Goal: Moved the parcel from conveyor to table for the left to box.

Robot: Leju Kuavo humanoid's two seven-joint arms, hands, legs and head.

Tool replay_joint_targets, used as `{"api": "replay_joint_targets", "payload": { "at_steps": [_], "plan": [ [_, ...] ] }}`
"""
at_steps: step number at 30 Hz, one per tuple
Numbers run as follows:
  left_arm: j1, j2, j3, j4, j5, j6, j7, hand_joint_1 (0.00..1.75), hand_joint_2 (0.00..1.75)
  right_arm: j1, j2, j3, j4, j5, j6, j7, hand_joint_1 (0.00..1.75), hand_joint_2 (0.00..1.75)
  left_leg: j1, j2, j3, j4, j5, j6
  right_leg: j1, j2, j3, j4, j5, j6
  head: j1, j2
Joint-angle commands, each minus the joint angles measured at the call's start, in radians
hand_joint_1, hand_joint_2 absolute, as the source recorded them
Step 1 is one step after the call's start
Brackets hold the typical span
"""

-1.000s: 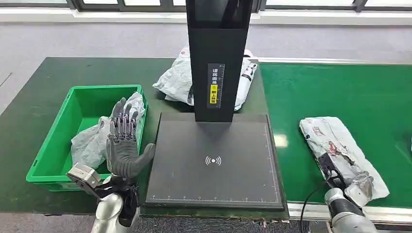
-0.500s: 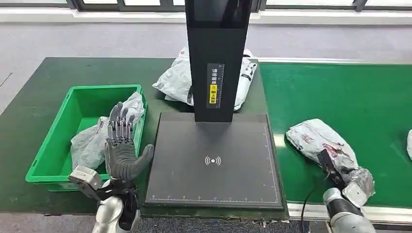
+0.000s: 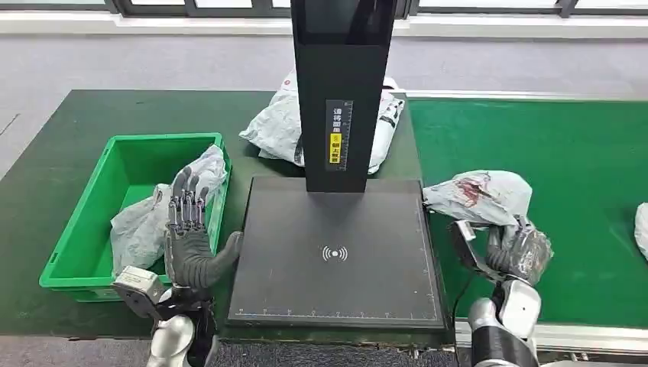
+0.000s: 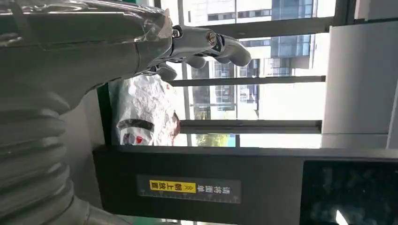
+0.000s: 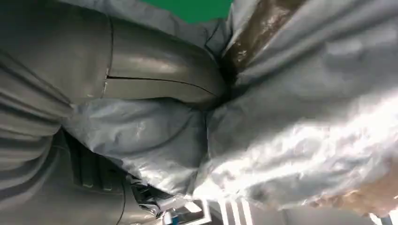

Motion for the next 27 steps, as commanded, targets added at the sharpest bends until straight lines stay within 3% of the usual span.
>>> {"api": "replay_joint_targets", "payload": {
  "at_steps": [1, 8, 10, 22, 27],
  "plan": [
    [0.085, -0.072, 0.028, 0.056, -0.026, 0.010, 0.003, 0.00, 1.75, 0.240, 0.171, 0.256, -0.490, -0.169, 0.005, -0.141, 1.75, 1.75, -0.001, 0.003, 0.002, -0.001, -0.001, 0.000, 0.000, 0.003, 0.001, 0.000, -0.001, -0.001, 0.000, 0.000],
    [0.057, -0.071, 0.022, 0.100, -0.056, 0.021, 0.003, 0.00, 1.75, 0.407, 0.176, 0.415, -0.746, -0.193, 0.005, -0.137, 1.75, 1.75, 0.001, 0.006, 0.011, -0.008, -0.003, -0.001, 0.001, 0.004, 0.010, -0.008, -0.002, -0.003, 0.000, 0.000],
    [0.053, -0.068, 0.016, 0.109, -0.047, 0.020, 0.003, 0.00, 1.75, 0.426, 0.176, 0.451, -0.787, -0.198, 0.005, -0.142, 1.75, 1.75, 0.000, 0.000, 0.004, -0.002, -0.003, -0.001, 0.000, 0.000, 0.004, -0.002, -0.003, -0.002, 0.000, 0.000],
    [0.050, -0.065, 0.004, 0.118, -0.049, 0.030, 0.003, 0.00, 1.75, 0.436, 0.176, 0.495, -0.753, -0.182, 0.005, -0.144, 1.75, 1.75, 0.000, 0.003, 0.004, -0.001, -0.002, -0.001, -0.001, 0.002, 0.002, -0.002, -0.002, 0.000, 0.000, 0.000],
    [0.049, -0.053, -0.012, 0.129, -0.040, 0.053, 0.003, 0.00, 1.75, 0.384, 0.163, 0.499, -0.631, -0.155, 0.039, -0.116, 1.75, 1.75, 0.000, 0.004, 0.006, -0.003, -0.002, -0.001, 0.000, 0.003, 0.004, -0.004, -0.002, -0.001, 0.000, 0.000]
  ]
}}
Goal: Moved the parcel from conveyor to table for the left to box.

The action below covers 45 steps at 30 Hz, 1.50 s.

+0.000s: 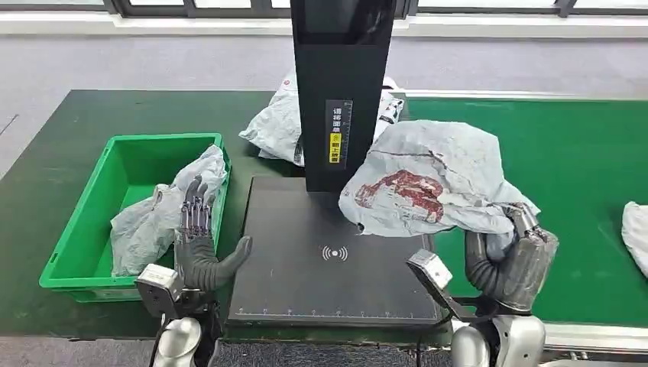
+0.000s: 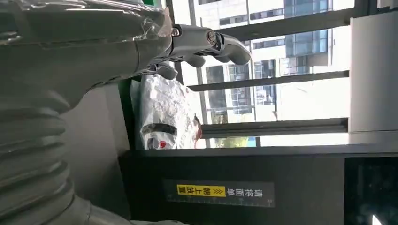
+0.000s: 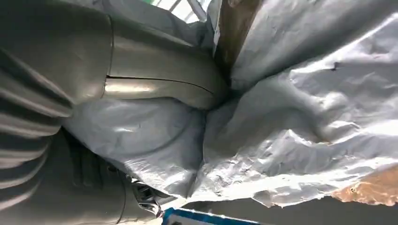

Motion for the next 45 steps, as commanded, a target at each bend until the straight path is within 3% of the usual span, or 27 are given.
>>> {"api": "replay_joint_targets", "payload": {
  "at_steps": [1, 4, 9, 17, 18, 19, 25, 26, 32, 35, 36, 37, 40, 42, 45],
  "plan": [
    [0.053, -0.051, -0.027, 0.055, 0.009, 0.029, 0.003, 0.00, 1.75, 0.017, 0.036, 0.067, 0.147, 0.028, 0.058, 0.040, 1.75, 1.75, 0.001, 0.002, 0.006, -0.004, -0.001, -0.001, 0.002, 0.001, 0.006, -0.005, 0.000, -0.001, 0.000, 0.000],
    [0.056, -0.052, -0.030, 0.048, 0.008, 0.036, 0.003, 0.00, 1.75, -0.077, 0.026, 0.046, 0.334, 0.069, 0.137, 0.094, 1.75, 1.75, 0.001, 0.004, 0.005, -0.003, -0.001, 0.000, 0.002, 0.003, 0.005, -0.004, 0.001, -0.001, 0.000, 0.000],
    [0.051, -0.056, -0.028, 0.056, -0.003, 0.047, 0.003, 0.00, 1.75, -0.174, 0.022, 0.034, 0.553, 0.085, 0.135, 0.121, 1.75, 1.75, 0.001, 0.005, 0.003, -0.002, -0.001, 0.000, 0.001, 0.005, 0.004, -0.003, 0.001, -0.001, 0.000, 0.000],
    [0.062, -0.060, -0.026, 0.050, -0.019, 0.059, 0.003, 0.00, 1.75, -0.162, 0.014, 0.044, 0.604, 0.093, 0.136, 0.140, 1.75, 1.75, 0.001, 0.004, 0.003, -0.002, -0.001, 0.000, 0.001, 0.004, 0.004, -0.002, 0.001, -0.001, 0.000, 0.000],
    [0.064, -0.061, -0.025, 0.042, -0.010, 0.059, 0.003, 0.00, 1.75, -0.157, 0.014, 0.041, 0.604, 0.094, 0.130, 0.148, 0.38, 1.75, 0.001, 0.005, 0.004, -0.003, -0.001, 0.000, 0.001, 0.005, 0.005, -0.004, 0.001, -0.001, 0.000, 0.000],
    [0.064, -0.061, -0.025, 0.042, -0.010, 0.059, 0.003, 0.00, 1.75, -0.157, 0.014, 0.041, 0.604, 0.094, 0.130, 0.148, 0.00, 1.75, 0.000, 0.004, 0.003, -0.002, -0.001, 0.000, 0.001, 0.004, 0.004, -0.002, 0.000, -0.001, 0.000, 0.000],
    [0.066, -0.061, -0.025, 0.042, -0.019, 0.067, 0.003, 0.00, 1.75, -0.153, 0.014, 0.036, 0.600, 0.087, 0.125, 0.155, 0.00, 1.75, 0.000, 0.002, 0.001, -0.001, -0.001, 0.000, 0.000, 0.002, 0.002, -0.001, 0.000, 0.000, 0.000, 0.000],
    [0.066, -0.061, -0.025, 0.042, -0.019, 0.067, 0.003, 0.00, 1.75, -0.153, 0.014, 0.036, 0.600, 0.087, 0.125, 0.155, 0.00, 0.00, 0.001, 0.002, 0.001, -0.001, -0.001, 0.000, 0.001, 0.002, 0.003, -0.001, 0.000, 0.000, 0.000, 0.000],
    [0.061, -0.060, -0.033, 0.054, -0.027, 0.082, 0.003, 0.00, 1.75, -0.129, 0.013, 0.030, 0.542, -0.084, 0.090, 0.045, 0.00, 0.00, 0.001, 0.004, 0.004, -0.003, -0.001, 0.000, 0.001, 0.004, 0.005, -0.004, 0.001, -0.001, 0.000, 0.000],
    [0.049, -0.057, -0.039, 0.067, -0.029, 0.094, 0.003, 0.00, 1.75, -0.093, 0.015, 0.038, 0.443, -0.235, 0.002, -0.094, 0.00, 0.00, 0.000, 0.002, 0.002, -0.001, -0.001, 0.000, 0.000, 0.001, 0.003, -0.001, 0.000, -0.001, 0.000, 0.000],
    [0.049, -0.057, -0.039, 0.067, -0.029, 0.094, 0.003, 0.00, 1.75, -0.093, 0.015, 0.038, 0.443, -0.235, 0.002, -0.094, 0.00, 0.00, 0.000, 0.000, 0.001, -0.001, -0.001, 0.000, 0.000, 0.000, 0.002, -0.001, 0.000, 0.000, 0.000, 0.000],
    [0.038, -0.055, -0.049, 0.090, -0.046, 0.114, 0.003, 0.00, 1.75, -0.074, 0.031, 0.020, 0.381, -0.296, 0.002, -0.174, 0.00, 0.00, 0.000, 0.001, 0.002, -0.001, -0.001, 0.000, 0.000, 0.001, 0.003, -0.001, -0.001, -0.001, 0.000, 0.000],
    [0.021, -0.055, -0.054, 0.106, -0.049, 0.132, 0.003, 0.00, 1.75, -0.059, 0.052, -0.008, 0.321, -0.378, 0.002, -0.263, 0.00, 0.00, 0.000, -0.001, 0.001, -0.001, -0.001, 0.000, 0.000, -0.001, 0.002, -0.001, -0.001, -0.001, 0.000, 0.000],
    [-0.010, -0.043, -0.097, 0.125, -0.071, 0.151, 0.003, 0.00, 1.75, -0.050, 0.052, -0.027, 0.248, -0.511, 0.002, -0.381, 0.00, 0.00, 0.000, -0.001, 0.001, -0.001, -0.001, 0.000, 0.000, -0.001, 0.002, -0.001, -0.001, -0.001, 0.000, 0.000],
    [-0.086, -0.035, -0.166, 0.191, -0.125, 0.200, 0.003, 0.00, 1.75, -0.052, 0.052, -0.019, 0.196, -0.602, 0.002, -0.442, 0.00, 0.00, 0.000, -0.004, -0.001, 0.000, 0.000, 0.000, 0.000, -0.003, 0.000, 0.000, -0.001, 0.000, 0.000, 0.000]
  ]
}}
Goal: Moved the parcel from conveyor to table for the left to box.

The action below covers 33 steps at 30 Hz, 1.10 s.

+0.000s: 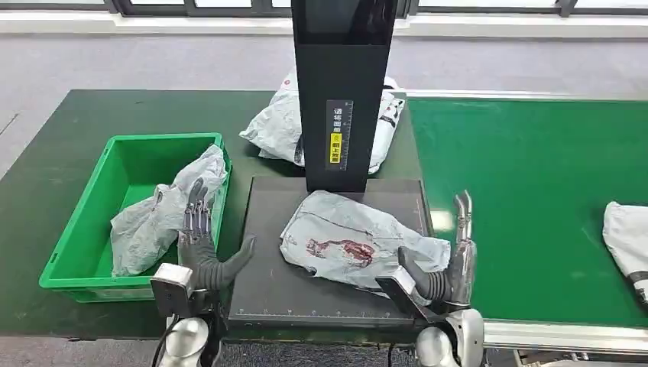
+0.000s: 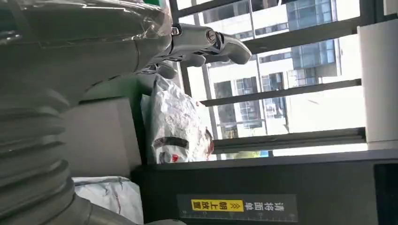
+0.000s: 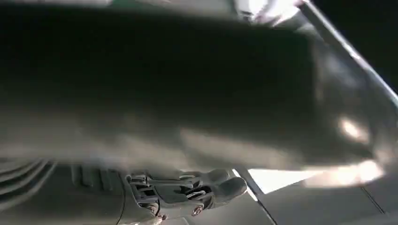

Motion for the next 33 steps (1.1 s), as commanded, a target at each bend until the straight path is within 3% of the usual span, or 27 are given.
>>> {"api": "replay_joint_targets", "payload": {
  "at_steps": [1, 6, 10, 14, 24, 33],
  "plan": [
    [-0.101, -0.038, -0.154, 0.170, -0.081, 0.080, 0.003, 0.00, 1.75, 0.014, 0.059, -0.039, -0.206, -0.240, 0.002, -0.191, 0.00, 0.00, 0.000, -0.004, 0.000, 0.000, 0.000, 0.000, 0.000, -0.005, 0.001, 0.000, -0.001, -0.001, 0.000, 0.000],
    [-0.131, -0.043, -0.151, 0.215, -0.097, 0.090, 0.003, 0.00, 1.75, 0.007, 0.059, -0.036, -0.203, -0.239, 0.002, -0.191, 0.00, 0.00, 0.000, 0.000, 0.000, 0.000, 0.000, 0.000, 0.000, -0.001, 0.000, 0.000, 0.000, -0.001, 0.000, 0.000],
    [-0.308, -0.069, -0.142, 0.473, -0.212, 0.119, 0.003, 0.00, 1.75, 0.004, 0.059, -0.009, -0.256, -0.249, 0.002, -0.191, 0.00, 0.00, 0.000, -0.002, 0.000, 0.001, 0.002, 0.000, 0.000, -0.003, 0.000, 0.001, 0.000, -0.001, 0.000, 0.000],
    [-0.492, -0.072, -0.198, 0.789, -0.386, 0.215, 0.123, 0.00, 1.75, -0.002, 0.059, 0.021, -0.309, -0.225, 0.002, -0.191, 0.00, 0.00, 0.000, -0.005, -0.002, 0.001, 0.003, 0.000, 0.000, -0.006, -0.001, 0.001, 0.001, 0.000, 0.000, 0.000],
    [-0.574, -0.072, -0.382, 1.062, -0.429, 0.220, 0.292, 0.00, 1.75, -0.015, 0.059, 0.011, -0.308, -0.231, 0.002, -0.191, 0.00, 0.00, -0.001, 0.003, 0.003, -0.001, 0.003, 0.001, -0.001, 0.002, 0.003, -0.001, 0.004, -0.001, 0.000, 0.000],
    [-0.580, -0.072, -0.425, 1.092, -0.460, 0.188, 0.338, 0.00, 1.75, -0.020, 0.059, 0.010, -0.296, -0.235, 0.002, -0.191, 0.00, 0.00, 0.000, 0.006, 0.002, 0.000, 0.002, 0.001, 0.000, 0.005, 0.001, -0.001, 0.005, -0.001, 0.000, 0.000]
  ]
}}
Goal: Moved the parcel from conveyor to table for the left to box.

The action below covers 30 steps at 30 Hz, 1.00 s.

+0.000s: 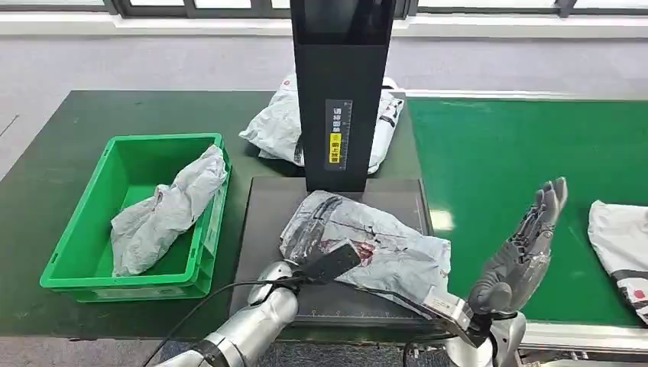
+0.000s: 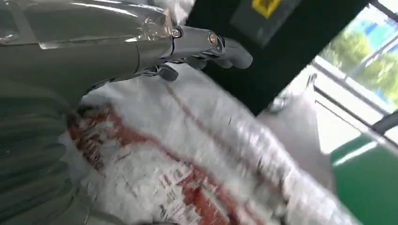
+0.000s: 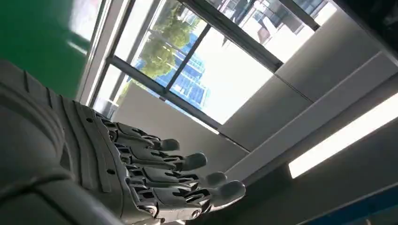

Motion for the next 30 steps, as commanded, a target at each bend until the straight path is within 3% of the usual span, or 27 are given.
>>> {"api": "replay_joint_targets", "payload": {
  "at_steps": [1, 9, 10, 11, 26, 30],
  "plan": [
    [-0.073, 0.010, -0.118, 0.163, -0.032, -0.027, 0.056, 0.00, 1.75, -0.051, 0.055, -0.004, 0.021, -0.012, 0.002, 0.005, 0.00, 0.00, 0.000, 0.002, 0.000, 0.000, 0.000, 0.000, 0.000, 0.002, -0.001, 0.000, 0.000, -0.001, 0.000, 0.000],
    [-0.079, 0.018, -0.164, 0.217, -0.148, -0.028, 0.179, 0.00, 1.75, -0.045, 0.055, -0.007, 0.027, -0.014, 0.002, 0.005, 0.00, 0.00, 0.000, 0.003, 0.001, 0.000, 0.000, 0.000, 0.000, 0.002, 0.000, 0.000, 0.000, -0.001, 0.000, 0.000],
    [-0.079, 0.019, -0.163, 0.216, -0.159, -0.029, 0.187, 0.30, 1.75, -0.044, 0.055, -0.007, 0.026, -0.014, 0.002, 0.005, 0.00, 0.00, 0.001, 0.003, 0.001, -0.001, 0.000, -0.001, 0.001, 0.003, 0.001, -0.001, 0.001, -0.001, 0.000, 0.000],
    [-0.081, 0.021, -0.168, 0.219, -0.175, -0.033, 0.203, 1.75, 1.75, -0.042, 0.055, -0.004, 0.026, -0.014, 0.002, 0.005, 0.00, 0.00, 0.000, 0.003, 0.001, -0.001, 0.000, 0.000, 0.000, 0.002, 0.001, 0.000, 0.000, -0.001, 0.000, 0.000],
    [-0.073, 0.030, -0.161, 0.213, -0.258, -0.009, 0.275, 1.75, 1.75, -0.045, 0.055, -0.001, 0.050, -0.001, 0.002, 0.005, 0.00, 0.00, 0.000, 0.004, 0.005, -0.002, 0.000, 0.000, 0.000, 0.003, 0.005, -0.001, 0.001, -0.001, 0.000, 0.000],
    [-0.078, 0.036, -0.180, 0.205, -0.372, 0.104, 0.364, 1.75, 1.75, -0.038, 0.055, -0.006, 0.044, 0.002, 0.002, 0.005, 0.00, 0.00, 0.001, 0.004, 0.005, -0.002, 0.000, 0.000, 0.001, 0.003, 0.005, -0.001, 0.001, -0.001, 0.000, 0.000]
  ]
}}
